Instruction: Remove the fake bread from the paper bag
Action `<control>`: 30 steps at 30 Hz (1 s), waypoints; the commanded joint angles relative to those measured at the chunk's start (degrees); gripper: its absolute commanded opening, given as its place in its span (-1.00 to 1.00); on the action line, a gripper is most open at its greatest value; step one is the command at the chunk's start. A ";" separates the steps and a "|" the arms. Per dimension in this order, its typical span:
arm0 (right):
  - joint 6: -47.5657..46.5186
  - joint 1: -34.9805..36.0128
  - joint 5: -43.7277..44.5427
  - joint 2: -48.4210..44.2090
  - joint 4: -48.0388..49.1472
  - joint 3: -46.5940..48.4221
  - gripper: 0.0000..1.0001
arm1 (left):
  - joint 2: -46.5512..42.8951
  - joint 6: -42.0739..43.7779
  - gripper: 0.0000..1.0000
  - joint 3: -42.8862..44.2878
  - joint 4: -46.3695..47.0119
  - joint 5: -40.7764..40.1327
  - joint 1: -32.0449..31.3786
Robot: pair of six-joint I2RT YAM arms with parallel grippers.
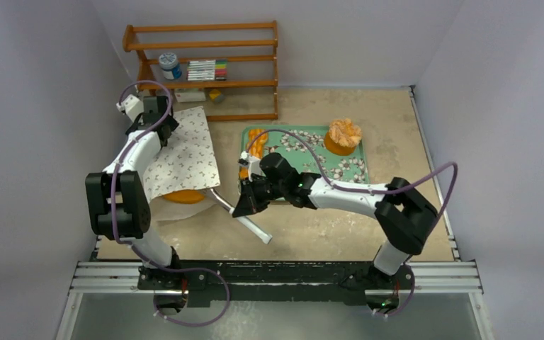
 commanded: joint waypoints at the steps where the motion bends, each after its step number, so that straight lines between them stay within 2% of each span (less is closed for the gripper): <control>1: -3.59 0.03 2.62 -7.80 -0.91 -3.64 -1.00 | 1.42 -1.57 0.62 3.20 0.74 -1.63 -1.02; 13: -5.45 0.20 11.16 -28.91 -10.92 -14.86 -1.00 | 5.65 -2.95 0.62 7.78 0.21 -3.95 -1.05; 22: -5.94 0.35 15.29 -40.63 -18.11 -15.50 -1.00 | 8.77 -1.66 0.62 11.89 -1.62 -5.86 -1.05; 30: -5.35 0.32 17.27 -46.83 -22.16 -13.63 -1.00 | 11.51 -0.28 0.63 15.31 -2.94 -7.00 -0.87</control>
